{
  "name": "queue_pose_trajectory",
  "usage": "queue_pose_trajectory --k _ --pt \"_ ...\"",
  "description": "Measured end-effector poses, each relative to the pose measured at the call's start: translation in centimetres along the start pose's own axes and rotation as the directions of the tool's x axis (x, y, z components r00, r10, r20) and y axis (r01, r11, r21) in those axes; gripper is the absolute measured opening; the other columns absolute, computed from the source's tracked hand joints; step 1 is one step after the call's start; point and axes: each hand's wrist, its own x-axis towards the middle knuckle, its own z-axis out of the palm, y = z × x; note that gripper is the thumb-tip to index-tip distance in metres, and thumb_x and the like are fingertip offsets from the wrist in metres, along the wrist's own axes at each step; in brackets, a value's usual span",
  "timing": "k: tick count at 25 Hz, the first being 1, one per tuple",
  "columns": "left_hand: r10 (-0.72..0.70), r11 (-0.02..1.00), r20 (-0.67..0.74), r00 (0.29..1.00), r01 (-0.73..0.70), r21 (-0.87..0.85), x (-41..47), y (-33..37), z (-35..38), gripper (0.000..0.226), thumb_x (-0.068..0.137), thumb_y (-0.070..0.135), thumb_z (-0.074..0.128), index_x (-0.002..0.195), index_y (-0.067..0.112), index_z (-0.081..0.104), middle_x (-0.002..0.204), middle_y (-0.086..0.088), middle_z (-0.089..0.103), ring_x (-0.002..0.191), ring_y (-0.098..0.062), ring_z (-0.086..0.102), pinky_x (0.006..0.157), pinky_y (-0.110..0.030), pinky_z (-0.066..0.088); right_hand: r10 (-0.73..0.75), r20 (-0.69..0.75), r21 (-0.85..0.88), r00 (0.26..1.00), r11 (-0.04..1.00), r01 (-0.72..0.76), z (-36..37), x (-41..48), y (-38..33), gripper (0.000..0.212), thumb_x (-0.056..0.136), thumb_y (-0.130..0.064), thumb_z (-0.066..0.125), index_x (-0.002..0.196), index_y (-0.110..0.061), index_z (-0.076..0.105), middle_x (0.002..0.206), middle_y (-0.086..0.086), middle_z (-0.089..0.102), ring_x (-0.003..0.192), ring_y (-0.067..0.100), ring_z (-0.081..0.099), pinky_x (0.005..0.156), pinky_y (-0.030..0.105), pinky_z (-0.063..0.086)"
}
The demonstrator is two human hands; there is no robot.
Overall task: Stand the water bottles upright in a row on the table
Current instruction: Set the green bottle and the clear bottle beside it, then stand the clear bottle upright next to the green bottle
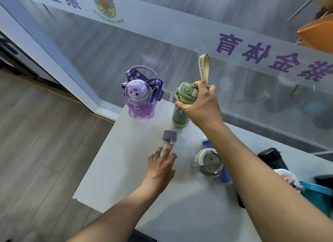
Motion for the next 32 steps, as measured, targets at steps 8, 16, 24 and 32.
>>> queue_pose_trajectory --k 8,16,24,32 --pt "-0.197 0.952 0.055 0.979 0.205 -0.227 -1.0 -1.2 -0.1 0.095 0.083 0.022 0.067 0.150 0.042 0.003 0.152 -0.008 0.027 0.117 -0.033 0.049 0.084 -0.042 0.051 0.025 -0.005 0.012 1.000 1.000 -0.025 0.1 -0.3 0.4 0.088 0.066 -0.060 0.084 0.137 -0.026 0.044 0.123 0.005 0.040 0.106 0.024 0.060 0.098 0.040 0.054" --pt "-0.079 0.913 -0.077 0.994 0.041 -0.405 -3.2 -3.2 -2.3 0.107 0.082 0.019 0.072 0.154 0.040 -0.004 0.130 -0.004 0.042 0.108 -0.031 0.052 0.084 -0.041 0.050 0.065 -0.132 0.072 0.989 0.996 -0.055 -1.8 -6.4 2.2 0.072 0.082 -0.052 0.073 0.143 -0.027 0.041 0.128 0.005 0.044 0.114 0.023 0.052 0.097 0.037 0.048" --pt "0.144 0.834 -0.365 0.920 -0.311 -0.456 -7.3 -3.4 -6.0 0.101 0.074 0.009 0.080 0.154 0.022 0.021 0.138 0.001 0.045 0.123 -0.020 0.051 0.096 -0.030 0.047 0.140 0.082 0.177 0.987 0.972 -0.153 0.5 -14.2 -1.0 0.054 0.089 -0.050 0.067 0.135 -0.025 0.053 0.126 0.001 0.058 0.113 0.019 0.059 0.092 0.029 0.048" --pt "0.286 0.820 -0.438 0.852 -0.455 -0.348 -6.8 -0.8 -9.5 0.089 0.078 0.017 0.075 0.152 0.027 0.025 0.135 0.003 0.046 0.116 -0.023 0.052 0.097 -0.028 0.044 0.198 -0.078 0.429 0.977 0.892 -0.147 -4.0 -15.7 -0.9 0.054 0.079 -0.040 0.083 0.126 -0.026 0.062 0.112 -0.007 0.066 0.097 0.007 0.064 0.078 0.009 0.049"
